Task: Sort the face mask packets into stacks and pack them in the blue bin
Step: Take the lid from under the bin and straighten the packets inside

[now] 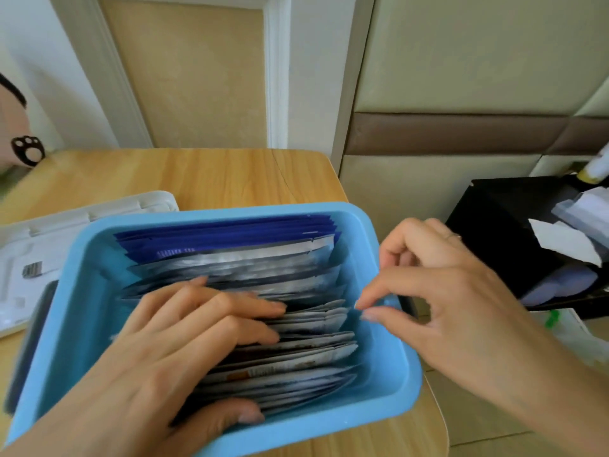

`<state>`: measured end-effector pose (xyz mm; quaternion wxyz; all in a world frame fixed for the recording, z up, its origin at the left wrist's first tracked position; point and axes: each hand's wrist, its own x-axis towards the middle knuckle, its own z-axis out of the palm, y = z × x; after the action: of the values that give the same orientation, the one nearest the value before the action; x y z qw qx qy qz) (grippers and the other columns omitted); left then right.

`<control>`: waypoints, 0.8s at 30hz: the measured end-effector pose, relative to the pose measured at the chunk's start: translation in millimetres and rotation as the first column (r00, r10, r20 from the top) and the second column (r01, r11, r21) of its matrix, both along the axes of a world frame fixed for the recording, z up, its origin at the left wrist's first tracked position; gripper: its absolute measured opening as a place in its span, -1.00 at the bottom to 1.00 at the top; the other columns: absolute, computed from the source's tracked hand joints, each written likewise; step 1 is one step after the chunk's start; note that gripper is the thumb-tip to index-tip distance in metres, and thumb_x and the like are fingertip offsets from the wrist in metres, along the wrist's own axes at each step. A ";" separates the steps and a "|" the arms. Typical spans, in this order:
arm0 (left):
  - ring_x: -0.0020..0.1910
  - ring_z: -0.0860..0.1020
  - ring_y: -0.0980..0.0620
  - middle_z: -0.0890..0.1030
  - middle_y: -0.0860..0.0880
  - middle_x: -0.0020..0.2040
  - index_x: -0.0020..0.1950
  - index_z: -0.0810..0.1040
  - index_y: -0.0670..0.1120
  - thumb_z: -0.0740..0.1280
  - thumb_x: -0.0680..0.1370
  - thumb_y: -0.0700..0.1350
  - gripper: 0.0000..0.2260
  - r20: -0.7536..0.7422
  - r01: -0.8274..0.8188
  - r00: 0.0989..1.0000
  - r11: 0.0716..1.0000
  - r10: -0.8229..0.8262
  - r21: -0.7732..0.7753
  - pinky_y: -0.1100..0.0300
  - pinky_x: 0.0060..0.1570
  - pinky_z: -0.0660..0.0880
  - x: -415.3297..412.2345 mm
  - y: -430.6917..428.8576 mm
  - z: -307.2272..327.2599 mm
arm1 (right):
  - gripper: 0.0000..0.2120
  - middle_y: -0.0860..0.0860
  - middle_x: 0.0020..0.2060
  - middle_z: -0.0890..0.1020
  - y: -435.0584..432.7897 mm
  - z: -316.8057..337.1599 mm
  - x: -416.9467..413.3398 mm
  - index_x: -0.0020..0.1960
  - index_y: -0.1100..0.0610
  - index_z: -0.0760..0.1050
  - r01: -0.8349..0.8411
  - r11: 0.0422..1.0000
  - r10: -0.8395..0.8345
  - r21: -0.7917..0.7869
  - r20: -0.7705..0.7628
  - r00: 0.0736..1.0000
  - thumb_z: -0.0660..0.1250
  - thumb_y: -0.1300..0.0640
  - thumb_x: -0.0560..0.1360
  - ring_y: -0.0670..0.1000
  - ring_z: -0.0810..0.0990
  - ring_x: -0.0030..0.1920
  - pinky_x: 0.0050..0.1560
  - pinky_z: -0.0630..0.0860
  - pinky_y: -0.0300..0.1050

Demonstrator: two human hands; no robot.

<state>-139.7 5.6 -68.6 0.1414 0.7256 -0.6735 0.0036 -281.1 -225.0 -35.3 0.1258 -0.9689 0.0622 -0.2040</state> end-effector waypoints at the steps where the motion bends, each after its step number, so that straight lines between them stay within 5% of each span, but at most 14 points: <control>1: 0.29 0.33 0.35 0.33 0.37 0.32 0.24 0.33 0.23 0.04 0.56 0.29 -0.68 0.080 0.008 0.997 0.995 0.000 -0.101 0.26 0.37 0.12 7.7 -1.9 3.5 | -0.95 -0.15 -0.20 0.36 3.1 -1.0 0.6 -0.28 -0.07 0.59 0.002 1.000 -0.002 -0.029 -0.005 1.000 0.45 0.00 0.33 -0.14 0.32 -0.15 -0.28 0.34 -0.22; 9: 0.20 0.47 0.15 0.47 0.23 0.26 0.16 0.46 0.13 0.20 0.50 0.14 -0.73 -0.014 -0.066 0.998 0.982 0.065 -0.175 0.20 0.17 0.32 -3.0 -7.1 21.3 | -0.76 -0.17 -0.20 0.33 10.8 -6.8 9.2 -0.26 -0.05 0.49 0.046 0.999 -0.046 -0.004 -0.003 0.999 0.54 0.17 0.29 -0.22 0.27 -0.14 -0.26 0.31 -0.43; 12: 0.13 0.50 0.14 0.58 0.14 0.14 0.15 0.47 0.08 0.19 0.47 0.06 -0.73 0.023 -0.065 0.997 0.970 0.073 -0.236 0.18 0.13 0.37 -7.3 -9.1 21.1 | -0.78 -0.17 -0.21 0.33 9.8 -6.4 12.6 -0.25 -0.01 0.49 0.048 0.998 -0.048 0.034 0.007 0.999 0.52 0.20 0.32 -0.22 0.28 -0.13 -0.09 0.33 -0.42; 24: -0.01 0.55 0.16 0.59 0.16 0.07 0.04 0.65 -0.02 0.21 0.54 -0.02 -0.76 0.024 -0.066 0.997 0.945 0.078 -0.320 0.25 -0.02 0.44 -12.4 -7.8 17.7 | -0.83 -0.15 -0.23 0.37 14.3 -6.1 12.2 -0.29 -0.02 0.50 0.082 0.996 -0.083 0.045 0.010 0.997 0.50 0.05 0.34 -0.14 0.36 -0.12 -0.20 0.28 -0.42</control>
<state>-152.1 -2.3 -51.0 0.2445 0.7171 -0.6395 0.1307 -268.9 -210.7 -41.5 0.1394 -0.9612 0.1059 -0.2131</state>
